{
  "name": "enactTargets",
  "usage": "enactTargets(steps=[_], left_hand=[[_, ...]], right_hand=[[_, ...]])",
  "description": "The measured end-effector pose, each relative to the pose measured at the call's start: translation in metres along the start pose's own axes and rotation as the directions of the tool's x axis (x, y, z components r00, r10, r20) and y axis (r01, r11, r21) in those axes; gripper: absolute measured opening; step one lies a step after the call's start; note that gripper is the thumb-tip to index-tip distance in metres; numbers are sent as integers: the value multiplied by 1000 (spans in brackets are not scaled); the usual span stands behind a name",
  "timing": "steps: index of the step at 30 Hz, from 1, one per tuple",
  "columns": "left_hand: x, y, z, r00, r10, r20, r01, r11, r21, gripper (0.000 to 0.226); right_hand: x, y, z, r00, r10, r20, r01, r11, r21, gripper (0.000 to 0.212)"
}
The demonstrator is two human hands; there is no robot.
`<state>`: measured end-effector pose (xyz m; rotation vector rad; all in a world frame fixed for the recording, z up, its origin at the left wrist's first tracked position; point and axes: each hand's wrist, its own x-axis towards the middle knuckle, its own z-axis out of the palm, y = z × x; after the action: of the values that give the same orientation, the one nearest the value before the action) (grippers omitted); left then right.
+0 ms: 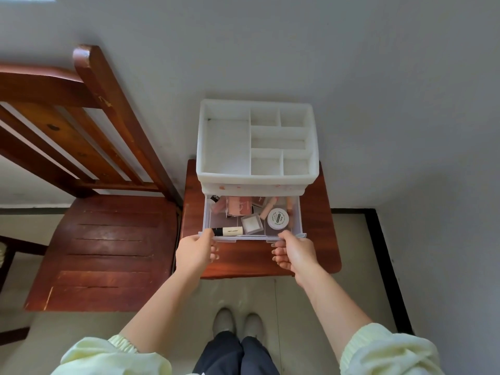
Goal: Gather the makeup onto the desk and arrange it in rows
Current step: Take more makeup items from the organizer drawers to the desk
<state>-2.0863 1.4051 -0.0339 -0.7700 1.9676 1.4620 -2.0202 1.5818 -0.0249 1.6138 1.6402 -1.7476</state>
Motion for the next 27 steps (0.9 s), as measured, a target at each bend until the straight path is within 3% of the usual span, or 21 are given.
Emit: enactTargets(steps=[3,6,8,10,11,13,15,16,22,27], left_hand=[[-4,1,-6,991,100,-89,-66,944,324,30],[-13,7,-15,890,434,-143,-304,796,524,29],[-14,15,-17,730,683,33,-557,566,608,18],[-7,27,-14,588,756,288,-698,294,653,14],[-3,34,-10,574,712,405,-714,194,672,16],[3,48,2,625,537,567,-676,8,737,19],[5,60,14,703,351,618,-603,-166,780,19],[8,65,20,733,296,612,-577,-206,790,16],[25,68,36,798,218,562,-511,-253,822,31],[33,68,38,777,181,603,-546,-282,789,25]], right_hand=[[-6,-3,-7,1000,-23,10,24,988,-155,45],[-13,-11,-24,972,-232,-35,197,888,-415,50],[-14,-19,-31,890,-456,-9,375,743,-555,38],[-13,-32,-30,794,-598,112,519,570,-637,20],[-12,-40,-26,763,-617,193,551,465,-692,13],[-3,-50,-14,732,-589,343,557,226,-799,26],[7,-55,-2,736,-525,428,529,52,-847,39],[11,-57,3,747,-497,442,504,-10,-863,41],[22,-58,20,768,-462,444,326,-314,-892,49],[25,-55,18,746,-483,459,263,-420,-869,45]])
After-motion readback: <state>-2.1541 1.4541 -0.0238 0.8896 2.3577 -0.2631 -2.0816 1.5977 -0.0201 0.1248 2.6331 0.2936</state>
